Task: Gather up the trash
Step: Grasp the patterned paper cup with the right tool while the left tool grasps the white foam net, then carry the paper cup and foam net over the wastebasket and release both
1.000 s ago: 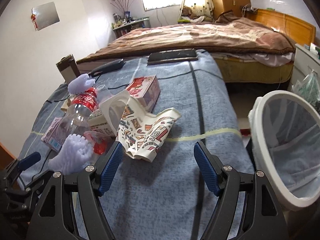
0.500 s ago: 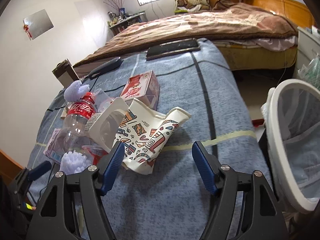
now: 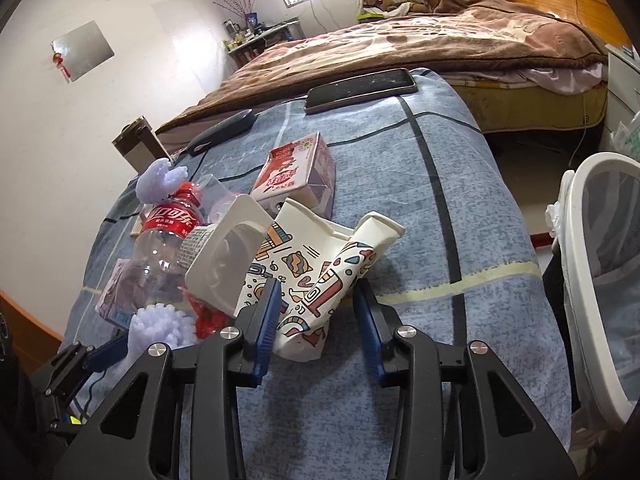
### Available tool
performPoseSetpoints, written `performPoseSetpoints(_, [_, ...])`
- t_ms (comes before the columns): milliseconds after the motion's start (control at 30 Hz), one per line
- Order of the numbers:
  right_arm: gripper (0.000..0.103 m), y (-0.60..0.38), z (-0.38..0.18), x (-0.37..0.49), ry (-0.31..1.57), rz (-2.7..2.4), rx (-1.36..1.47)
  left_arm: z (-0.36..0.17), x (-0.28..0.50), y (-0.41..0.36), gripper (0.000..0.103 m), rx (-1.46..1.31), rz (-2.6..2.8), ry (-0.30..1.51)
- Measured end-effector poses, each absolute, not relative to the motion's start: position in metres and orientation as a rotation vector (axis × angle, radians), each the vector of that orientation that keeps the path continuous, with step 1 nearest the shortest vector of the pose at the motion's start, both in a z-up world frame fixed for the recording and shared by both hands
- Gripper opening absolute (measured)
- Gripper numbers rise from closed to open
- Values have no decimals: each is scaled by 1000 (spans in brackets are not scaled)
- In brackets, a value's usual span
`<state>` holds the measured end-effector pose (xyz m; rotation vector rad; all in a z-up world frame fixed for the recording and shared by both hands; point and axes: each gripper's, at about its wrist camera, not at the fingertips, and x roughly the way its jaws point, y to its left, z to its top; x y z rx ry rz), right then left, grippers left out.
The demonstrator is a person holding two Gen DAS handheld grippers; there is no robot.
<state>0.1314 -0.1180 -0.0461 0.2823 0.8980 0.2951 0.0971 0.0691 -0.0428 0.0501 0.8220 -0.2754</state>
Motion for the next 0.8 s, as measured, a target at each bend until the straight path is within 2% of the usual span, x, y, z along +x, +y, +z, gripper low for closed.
performPoseSetpoints(100, [36, -119, -47, 132, 899, 303, 293, -43, 98, 66, 62, 36, -296, 826])
performPoseSetpoints(167, [29, -119, -47, 131, 898, 304, 292, -44, 98, 63, 60, 41, -293, 829])
performPoseSetpoints(433, [21, -120, -46, 127, 881, 314, 295, -43, 99, 66, 46, -22, -270, 833])
performPoseSetpoints(800, [21, -128, -43, 121, 870, 310, 304, -41, 92, 74, 35, -117, -286, 829])
